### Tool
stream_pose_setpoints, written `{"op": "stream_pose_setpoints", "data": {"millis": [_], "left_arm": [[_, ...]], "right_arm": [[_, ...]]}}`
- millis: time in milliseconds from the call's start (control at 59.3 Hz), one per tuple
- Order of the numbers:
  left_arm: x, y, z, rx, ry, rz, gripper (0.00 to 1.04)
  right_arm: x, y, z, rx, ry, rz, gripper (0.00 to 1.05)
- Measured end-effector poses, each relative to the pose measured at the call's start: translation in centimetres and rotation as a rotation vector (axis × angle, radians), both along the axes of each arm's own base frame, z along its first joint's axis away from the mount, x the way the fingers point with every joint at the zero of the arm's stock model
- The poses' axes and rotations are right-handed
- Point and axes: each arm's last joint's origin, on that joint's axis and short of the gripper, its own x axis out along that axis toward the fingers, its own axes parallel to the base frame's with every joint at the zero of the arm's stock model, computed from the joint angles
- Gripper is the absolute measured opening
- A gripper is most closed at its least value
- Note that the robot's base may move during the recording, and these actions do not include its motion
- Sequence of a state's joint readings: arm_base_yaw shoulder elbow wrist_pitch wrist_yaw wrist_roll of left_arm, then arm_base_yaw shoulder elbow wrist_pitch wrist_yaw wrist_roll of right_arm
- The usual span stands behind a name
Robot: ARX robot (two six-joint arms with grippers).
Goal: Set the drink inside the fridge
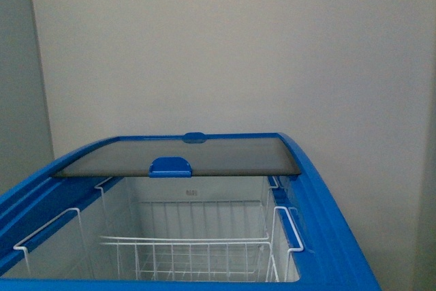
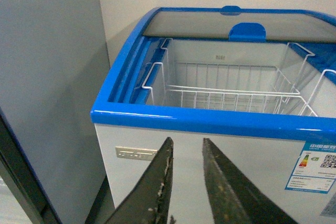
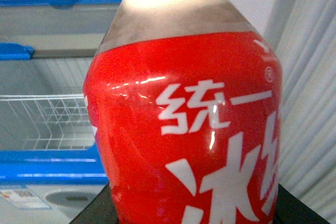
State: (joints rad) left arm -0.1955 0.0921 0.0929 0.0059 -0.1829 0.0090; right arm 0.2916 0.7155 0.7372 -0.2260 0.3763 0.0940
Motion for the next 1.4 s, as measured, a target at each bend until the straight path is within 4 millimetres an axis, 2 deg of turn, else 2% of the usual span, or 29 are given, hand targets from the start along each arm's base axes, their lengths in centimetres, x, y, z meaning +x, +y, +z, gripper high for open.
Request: {"op": "stream_pose_setpoints", "data": {"millis": [34, 101, 186, 304, 439, 574, 725, 894, 1029, 1215, 1400], "left_arm": [[0.0, 0.1, -0.1, 0.000, 0.002, 0.002, 0.15], [0.0, 0.4, -0.5, -0.004, 0.007, -0.027, 0.02], [0.0, 1.3, -0.8, -0.003, 0.006, 0.009, 0.03], [0.0, 1.3, -1.1, -0.003, 0.006, 0.008, 0.03], [0.0, 1.3, -2.1, -0.004, 0.005, 0.008, 0.03], [0.0, 1.3, -2.1, -0.004, 0.001, 0.007, 0.03], [0.0, 1.3, -2.1, -0.004, 0.001, 0.008, 0.03], [0.0, 1.3, -2.1, -0.004, 0.001, 0.008, 0.03], [0.0, 1.3, -2.1, -0.004, 0.001, 0.008, 0.03], [0.0, 1.3, -2.1, -0.004, 0.001, 0.008, 0.03], [0.0, 1.3, -2.1, -0.005, 0.001, 0.008, 0.03]], "right_arm": [[0.7, 0.2, 0.5, -0.009, -0.005, 0.014, 0.38], [3.9, 1.4, 2.1, -0.094, 0.002, 0.126, 0.38], [8.1, 4.1, 2.8, -0.272, 0.064, 0.316, 0.38], [13.9, 8.7, 1.5, -0.563, 0.162, 0.474, 0.38], [18.3, 13.5, -0.5, -0.882, 0.177, 0.611, 0.38], [20.7, 16.4, -2.7, -1.008, 0.195, 0.698, 0.38], [22.6, 18.7, -4.9, -1.068, 0.220, 0.762, 0.38], [25.9, 21.2, -7.5, -1.112, 0.231, 0.791, 0.38], [28.0, 21.9, -9.5, -1.122, 0.252, 0.774, 0.38], [29.6, 22.1, -11.6, -1.120, 0.263, 0.750, 0.38], [31.0, 22.3, -12.9, -1.098, 0.252, 0.707, 0.38]]}}
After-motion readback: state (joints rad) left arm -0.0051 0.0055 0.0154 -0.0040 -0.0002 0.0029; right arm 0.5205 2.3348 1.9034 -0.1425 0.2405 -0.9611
